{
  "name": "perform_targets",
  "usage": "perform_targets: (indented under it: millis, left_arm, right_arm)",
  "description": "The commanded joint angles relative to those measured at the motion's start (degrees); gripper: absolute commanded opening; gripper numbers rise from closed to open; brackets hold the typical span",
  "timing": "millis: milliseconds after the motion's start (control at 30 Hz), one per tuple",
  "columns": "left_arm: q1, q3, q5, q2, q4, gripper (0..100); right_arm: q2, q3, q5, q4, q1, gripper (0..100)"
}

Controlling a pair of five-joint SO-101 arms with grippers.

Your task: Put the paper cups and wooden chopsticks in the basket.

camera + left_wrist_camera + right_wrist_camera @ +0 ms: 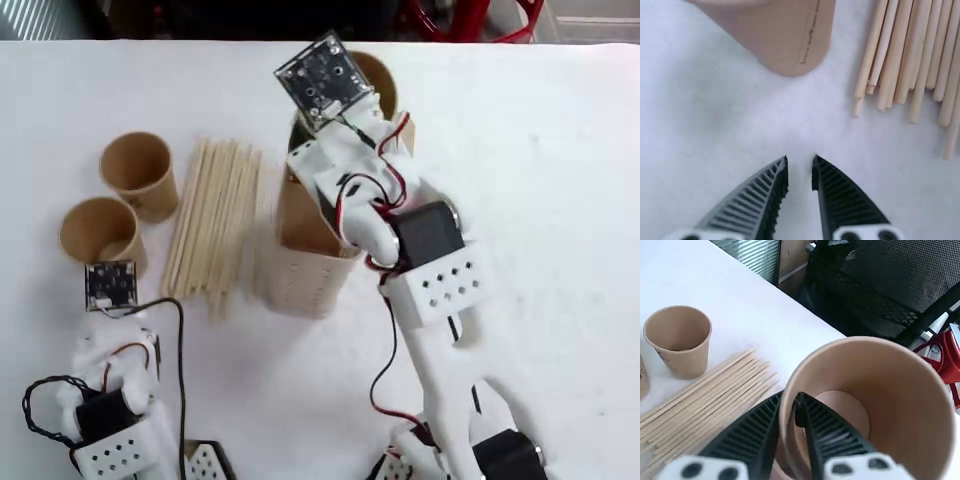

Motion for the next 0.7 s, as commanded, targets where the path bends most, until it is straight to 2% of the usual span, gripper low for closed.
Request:
perform_targets:
  millis: [0,267,500,667]
  left_arm:
    - [-0.4,-0.1,-0.2,0.4,0.0,10]
    - [-0.4,-0.1,-0.2,0.4,0.0,10]
    - [-0.4,-0.1,-0.2,0.4,0.0,10]
    - [-0.4,-0.1,-0.2,0.4,0.0,10]
  right_arm:
    - [-0.1,-0.4,-0.5,-1.0,-2.4,1.7]
    - [-0.1,-0.4,-0.3,-1.2,-5.8,1.7]
    - [-0.1,-0.3,-0.1,-0.9,-4.4,2.1]
    - [0.0,-0.5,-0.1,2.9,-2.7,2.2]
